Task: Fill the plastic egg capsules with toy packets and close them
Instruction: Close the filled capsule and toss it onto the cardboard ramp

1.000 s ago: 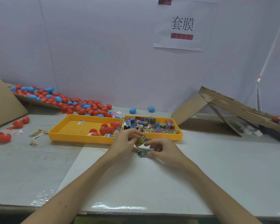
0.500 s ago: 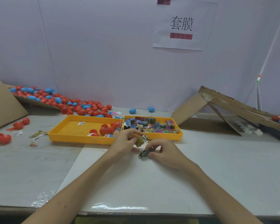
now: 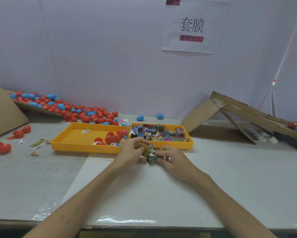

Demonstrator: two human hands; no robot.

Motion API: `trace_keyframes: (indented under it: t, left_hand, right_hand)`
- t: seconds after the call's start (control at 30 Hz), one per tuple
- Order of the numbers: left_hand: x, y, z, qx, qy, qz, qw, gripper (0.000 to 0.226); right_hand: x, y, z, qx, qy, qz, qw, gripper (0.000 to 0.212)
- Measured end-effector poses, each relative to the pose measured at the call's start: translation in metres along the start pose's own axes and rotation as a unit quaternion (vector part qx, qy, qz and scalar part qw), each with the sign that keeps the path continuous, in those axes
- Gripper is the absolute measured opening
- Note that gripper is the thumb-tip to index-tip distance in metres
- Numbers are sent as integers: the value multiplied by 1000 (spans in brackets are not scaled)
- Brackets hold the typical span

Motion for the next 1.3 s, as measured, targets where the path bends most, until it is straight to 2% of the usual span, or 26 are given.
trace_keyframes:
  t: [0.23,0.47,0.63,0.73,0.83,1.03,1.17,1.27,1.3]
  left_hand:
    - [1,-5,-3,71,-16,42,996,25]
    - [2,-4,-5,107,-21,53,993,24]
    - [1,0,-2,62,-13,28,998,25]
    - [1,0,-1,19,-9,1,1000,25]
    - [-1,0,-1,24,-9,0,1000,26]
    - [-3,-2,0,50,-1,4,999,35]
    - [-4,0,3,13,28,-2,1000,35]
    - [-3,1,-5,-5,-20,14,1000,24]
    - [-3,0,-8,-17,-44,19,999,31]
  right_hand:
    - [0,-3,-1,45,-12,19,999,15]
    - [1,-7,3,41,25,38,998,18]
    - [3,-9,12,39,81,47,995,28]
    - [6,-7,15,18,100,41,994,21]
    - [7,-9,17,22,121,56,991,20]
    - [4,-5,10,1,98,40,994,20]
    - [4,-3,8,2,92,34,995,27]
    - [5,-4,8,7,95,39,995,25]
    - [5,-4,9,8,97,41,994,24]
Point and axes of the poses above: each hand's wrist, its own x-axis away from the middle knuckle, its own z-axis out of the back of the hand, y = z × x, the point moved 6 cm from there along -x, towards the middle knuckle, and after that the axes turned 13 degrees about x, right-handed, at the moved point
